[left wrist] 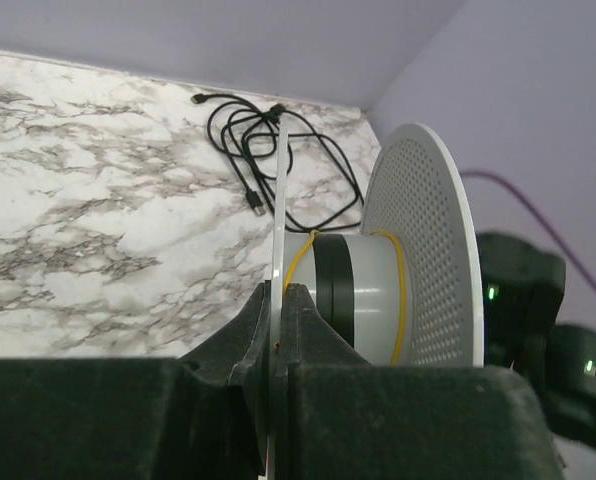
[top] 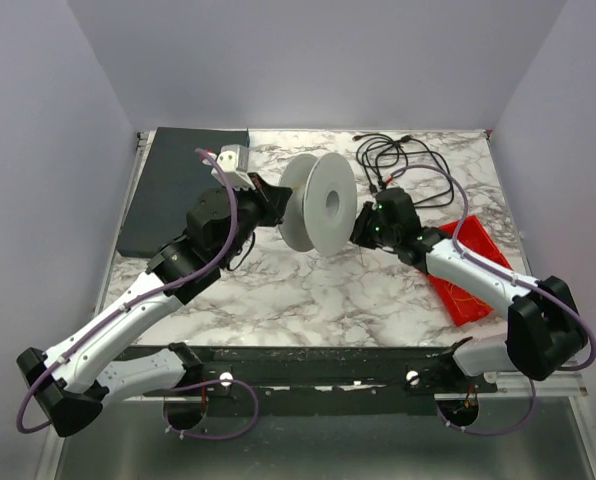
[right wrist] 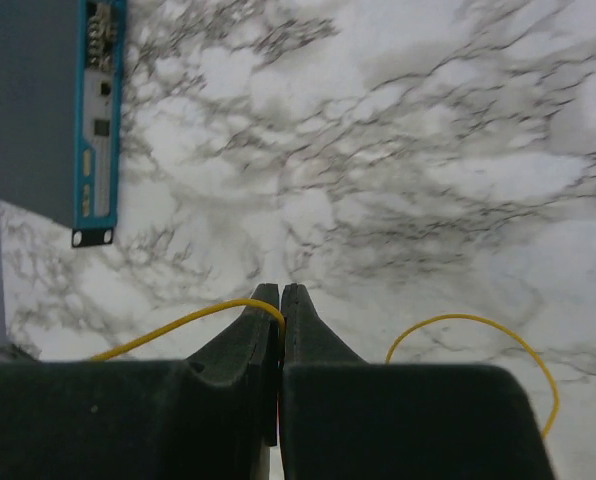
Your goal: Wrap the cables
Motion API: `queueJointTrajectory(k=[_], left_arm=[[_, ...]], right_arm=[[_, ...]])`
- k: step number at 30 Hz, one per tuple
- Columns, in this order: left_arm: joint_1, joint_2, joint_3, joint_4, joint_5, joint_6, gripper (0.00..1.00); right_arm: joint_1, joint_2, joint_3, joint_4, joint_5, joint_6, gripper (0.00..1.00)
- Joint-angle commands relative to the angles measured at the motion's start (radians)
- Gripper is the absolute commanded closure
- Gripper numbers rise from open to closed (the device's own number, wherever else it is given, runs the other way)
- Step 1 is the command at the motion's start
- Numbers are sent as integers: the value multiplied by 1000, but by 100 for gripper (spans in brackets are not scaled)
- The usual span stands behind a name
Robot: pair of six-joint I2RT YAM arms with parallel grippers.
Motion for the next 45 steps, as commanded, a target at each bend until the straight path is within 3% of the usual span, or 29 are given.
queueJointTrajectory(k=[1, 16, 20, 24, 34, 45], left_arm=[[-2, 75, 90, 168, -124, -136, 100], [-3, 303, 197, 106, -429, -124, 100], [-4, 369, 240, 102, -448, -65, 100], [-12, 422, 249, 110, -427, -15, 100], [-113, 519, 249, 150, -486, 244, 100], [-147, 433, 123, 213, -297, 369, 100]], right_arm=[[89, -58, -74, 169, 1, 80, 99], [144, -83, -218, 338, -66, 145, 99], [169, -94, -229, 343, -66, 136, 93], [187, -89, -184, 285, -57, 101, 93], [206, -55, 155, -122, 20, -75, 93], [207, -14, 246, -202, 256, -219, 91]])
